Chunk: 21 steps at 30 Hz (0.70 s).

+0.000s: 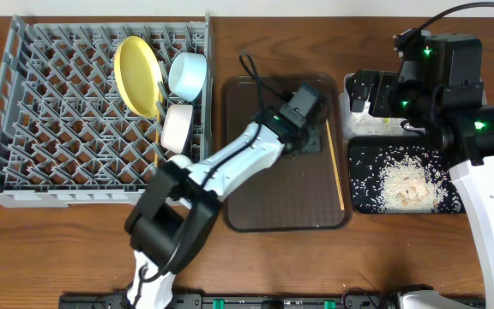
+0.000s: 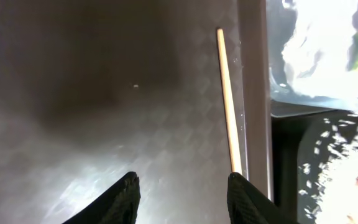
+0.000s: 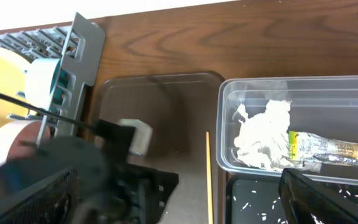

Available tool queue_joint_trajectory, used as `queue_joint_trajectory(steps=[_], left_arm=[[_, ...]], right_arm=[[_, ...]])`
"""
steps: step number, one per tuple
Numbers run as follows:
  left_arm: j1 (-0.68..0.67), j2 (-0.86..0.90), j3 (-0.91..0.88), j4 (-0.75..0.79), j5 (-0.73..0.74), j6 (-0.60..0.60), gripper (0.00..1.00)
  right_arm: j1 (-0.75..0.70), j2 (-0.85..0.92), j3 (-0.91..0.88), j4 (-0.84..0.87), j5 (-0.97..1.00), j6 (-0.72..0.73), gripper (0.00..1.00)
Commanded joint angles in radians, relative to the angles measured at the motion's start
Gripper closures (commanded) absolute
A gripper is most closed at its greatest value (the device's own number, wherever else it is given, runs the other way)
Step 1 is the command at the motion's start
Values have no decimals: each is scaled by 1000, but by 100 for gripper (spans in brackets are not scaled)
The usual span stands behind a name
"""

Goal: Sort waste into correct bins and load items into the dishwasher
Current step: 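Reach the left gripper to the second chopstick on the tray, then grasp the second chopstick with the left gripper and lift it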

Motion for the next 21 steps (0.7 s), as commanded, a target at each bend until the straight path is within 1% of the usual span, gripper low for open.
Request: queue_joint_trajectory(steps=[1,10,15,21], left_arm=[[-25,46,0,16,-92,-16,53],[-47,75,0,89,-95,-10,53],[-69,97,0,127,-95,72,52],[-85,141,0,171,-95,83,52]], right_arm=[[-6,1,3,-2,5,9,1],[-6,1,3,-3,5,9,1],[-6,1,3,-3,5,9,1],[-6,1,3,-4,5,9,1]])
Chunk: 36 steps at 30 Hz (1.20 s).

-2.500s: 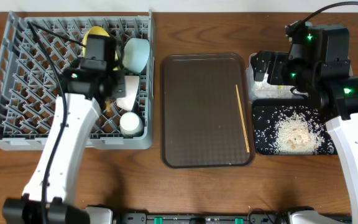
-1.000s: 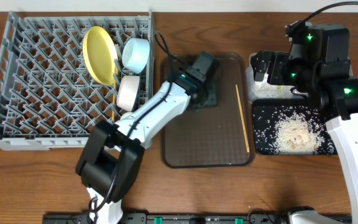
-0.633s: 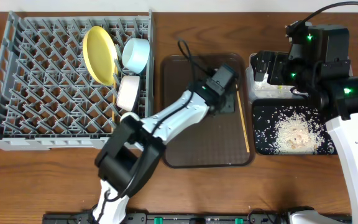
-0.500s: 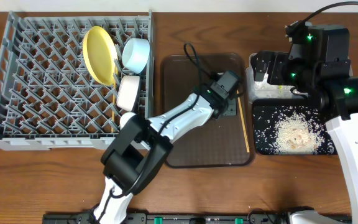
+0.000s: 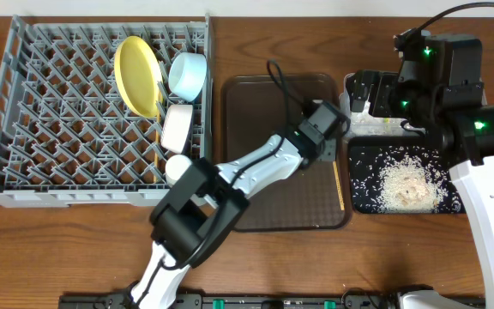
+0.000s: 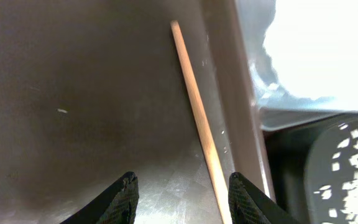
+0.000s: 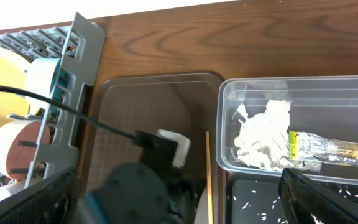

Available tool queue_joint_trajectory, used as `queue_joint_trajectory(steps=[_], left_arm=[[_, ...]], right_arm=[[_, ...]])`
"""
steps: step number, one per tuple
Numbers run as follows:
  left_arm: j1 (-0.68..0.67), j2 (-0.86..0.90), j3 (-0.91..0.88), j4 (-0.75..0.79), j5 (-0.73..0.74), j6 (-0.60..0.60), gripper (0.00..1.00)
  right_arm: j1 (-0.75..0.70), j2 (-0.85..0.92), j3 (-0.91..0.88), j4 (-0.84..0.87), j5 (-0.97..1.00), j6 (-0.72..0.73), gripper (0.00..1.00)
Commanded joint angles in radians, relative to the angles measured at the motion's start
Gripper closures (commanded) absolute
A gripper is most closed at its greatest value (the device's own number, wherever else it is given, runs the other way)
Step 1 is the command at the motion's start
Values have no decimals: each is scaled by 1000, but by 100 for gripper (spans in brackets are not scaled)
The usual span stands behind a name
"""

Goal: Sort waste into correct bins and load items into the dishwasher
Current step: 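Grasp the second chopstick with the left gripper and lift it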

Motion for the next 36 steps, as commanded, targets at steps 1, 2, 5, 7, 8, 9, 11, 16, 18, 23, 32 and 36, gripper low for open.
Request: queue_joint_trajectory(steps=[1,2,5,7,8,9,11,16,18,23,32,36], left_arm=[[-4,31,0,3,-14,28,52],[-4,31,0,4,-14,35,52],[-6,31,0,15,-14,66,52],[-10,32,0,21,-35,80,52],[-14,35,0,21,-60,80,52],[-19,40,0,22,-77,80,52],[-28,55,0,35,-84,101,52],[-54,82,0,77,-85,206,53],[-63,82,1,82,-92,230,53],[-80,82,1,83,-137,246,53],[-85,82,0,9,-224,256,69],[-84,82,0,0,-231,255,77]], right_arm=[[-6,1,3,-3,5,9,1],[-6,1,3,-3,5,9,1],[-6,1,3,-3,5,9,1],[-6,1,3,-3,5,9,1],[-6,1,3,-3,5,9,1],[-6,1,3,-3,5,9,1],[-6,1,3,-3,5,9,1],[-6,1,3,-3,5,9,1],[-6,1,3,-3,5,9,1],[-6,1,3,-3,5,9,1],[-6,1,3,-3,5,9,1],[-6,1,3,-3,5,9,1]])
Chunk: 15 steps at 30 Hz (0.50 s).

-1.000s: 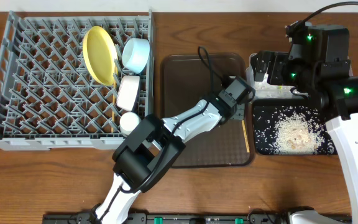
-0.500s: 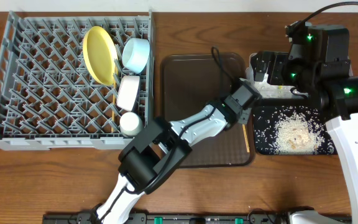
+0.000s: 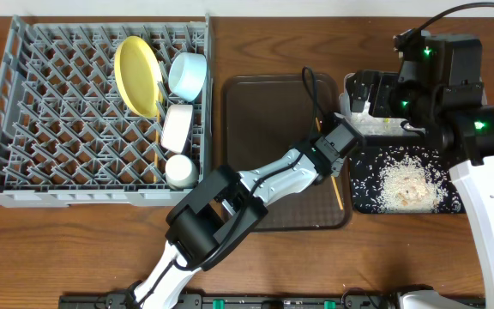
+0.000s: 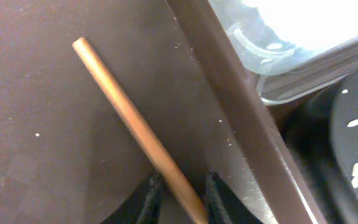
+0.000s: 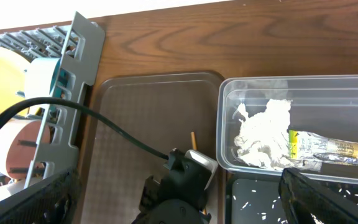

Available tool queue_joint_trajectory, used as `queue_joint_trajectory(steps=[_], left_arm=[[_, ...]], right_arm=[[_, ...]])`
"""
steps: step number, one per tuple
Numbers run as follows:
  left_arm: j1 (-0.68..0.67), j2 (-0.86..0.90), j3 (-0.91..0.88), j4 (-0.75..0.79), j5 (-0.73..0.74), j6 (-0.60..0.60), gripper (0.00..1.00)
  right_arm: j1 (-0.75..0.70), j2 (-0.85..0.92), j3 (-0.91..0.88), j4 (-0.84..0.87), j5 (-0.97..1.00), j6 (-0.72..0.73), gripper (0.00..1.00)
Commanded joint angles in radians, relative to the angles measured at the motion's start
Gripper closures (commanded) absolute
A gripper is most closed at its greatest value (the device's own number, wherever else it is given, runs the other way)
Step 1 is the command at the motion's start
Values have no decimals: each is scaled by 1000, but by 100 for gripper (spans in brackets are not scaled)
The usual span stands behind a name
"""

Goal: Sort waste into correct bins and load items into the dishwasher
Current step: 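Grasp the second chopstick with the left gripper and lift it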

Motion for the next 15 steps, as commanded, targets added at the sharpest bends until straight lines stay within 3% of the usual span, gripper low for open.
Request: queue_joint_trajectory(steps=[1,9,15], left_arm=[[0,35,-5,-36,-44,10,78],[22,30,-2,-112,-76,-90,78],[96,-16,-1,-167,124,-166,81]], right_arm=[[-6,1,3,-2,5,9,1],[-6,1,3,-2,5,9,1],[-6,1,3,-2,5,9,1]])
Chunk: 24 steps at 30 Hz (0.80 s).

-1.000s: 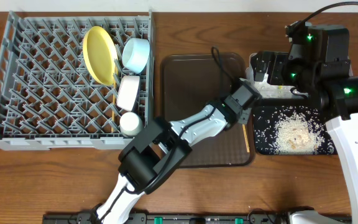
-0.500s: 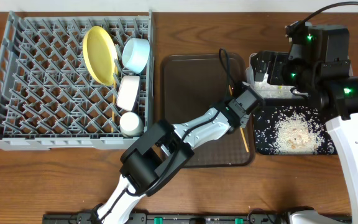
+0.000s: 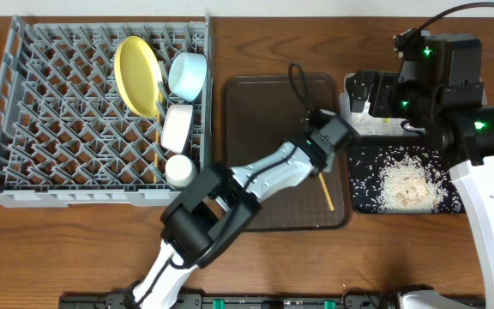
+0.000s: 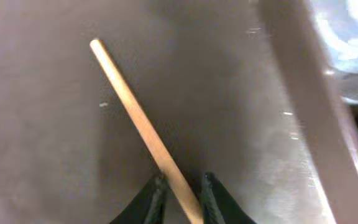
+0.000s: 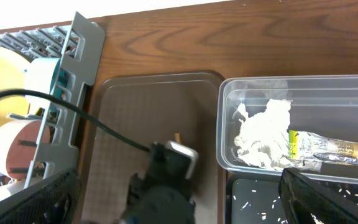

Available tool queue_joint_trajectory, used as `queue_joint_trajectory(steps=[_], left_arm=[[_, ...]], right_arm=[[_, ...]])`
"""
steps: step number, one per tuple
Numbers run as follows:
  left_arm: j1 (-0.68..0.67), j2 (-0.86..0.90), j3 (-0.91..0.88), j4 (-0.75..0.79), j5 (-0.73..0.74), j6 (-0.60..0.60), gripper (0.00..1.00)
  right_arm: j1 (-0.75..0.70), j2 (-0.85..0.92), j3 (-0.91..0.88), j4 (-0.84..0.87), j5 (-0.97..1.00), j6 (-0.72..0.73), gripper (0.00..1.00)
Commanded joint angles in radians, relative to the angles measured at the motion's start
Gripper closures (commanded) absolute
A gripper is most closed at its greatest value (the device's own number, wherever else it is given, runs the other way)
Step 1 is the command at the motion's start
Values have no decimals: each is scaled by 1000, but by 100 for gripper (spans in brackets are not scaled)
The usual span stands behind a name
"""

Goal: Sort waste into correct bins and load items into the dishwasher
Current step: 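Grasp the second chopstick with the left gripper and lift it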

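Observation:
A wooden chopstick [image 4: 135, 112] slants across the brown tray [image 3: 264, 103], with my left gripper [image 4: 182, 183] shut on its near part. In the overhead view the chopstick's other end [image 3: 326, 190] sticks out behind the left gripper [image 3: 327, 142], over the tray's right side. My right gripper [image 5: 179, 186] hangs wide open and holds nothing, high above the tray's right rim and the bins. The grey dish rack [image 3: 24, 172] at the left holds a yellow plate [image 3: 135, 73], a blue bowl [image 3: 187, 75] and white cups [image 3: 177, 127].
A clear bin [image 5: 328, 87] with crumpled tissue and a wrapper stands right of the tray. In front of it is a black bin [image 3: 367, 184] strewn with rice. Another chopstick [image 3: 155, 142] stands in the rack. Bare wooden table [image 3: 75, 249] lies in front.
My left gripper, still shut on the chopstick, has shifted left away from the tray's right rim. The chopstick now lies at a slant over the tray floor. The right arm has not moved.
The chopstick lay along the tray's right rim while my left gripper hung open over the tray's middle. The open gripper then stood closer to the stick, then was shut on it. Now the stick is held away from the rim.

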Motion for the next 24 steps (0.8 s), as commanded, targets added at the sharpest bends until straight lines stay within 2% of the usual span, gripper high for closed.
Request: queue_joint_trajectory(steps=[1,2,5,10,11,21,22,23,24], left_arm=[[62,-3,-17,-47,164,-79,81],[74,-3,-17,-50,208,-81,85],[111,-3,-17,-74,328,-81,86],[131,-3,-17,-123,432,-81,83],[133,-3,-16,-135,449,-81,79],[150,-3,-15,-199,486,-103,78],[150,-3,-15,-198,476,-103,81],[149,-3,-15,-198,460,-103,92],[148,-3,-15,-195,441,-103,92]], right_arm=[[-6,1,3,-2,5,9,1],[-6,1,3,-2,5,9,1],[-6,1,3,-2,5,9,1],[-6,1,3,-2,5,9,1],[-6,1,3,-2,5,9,1],[-6,1,3,-2,5,9,1],[-6,1,3,-2,5,9,1],[-6,1,3,-2,5,9,1],[-6,1,3,-2,5,9,1]])
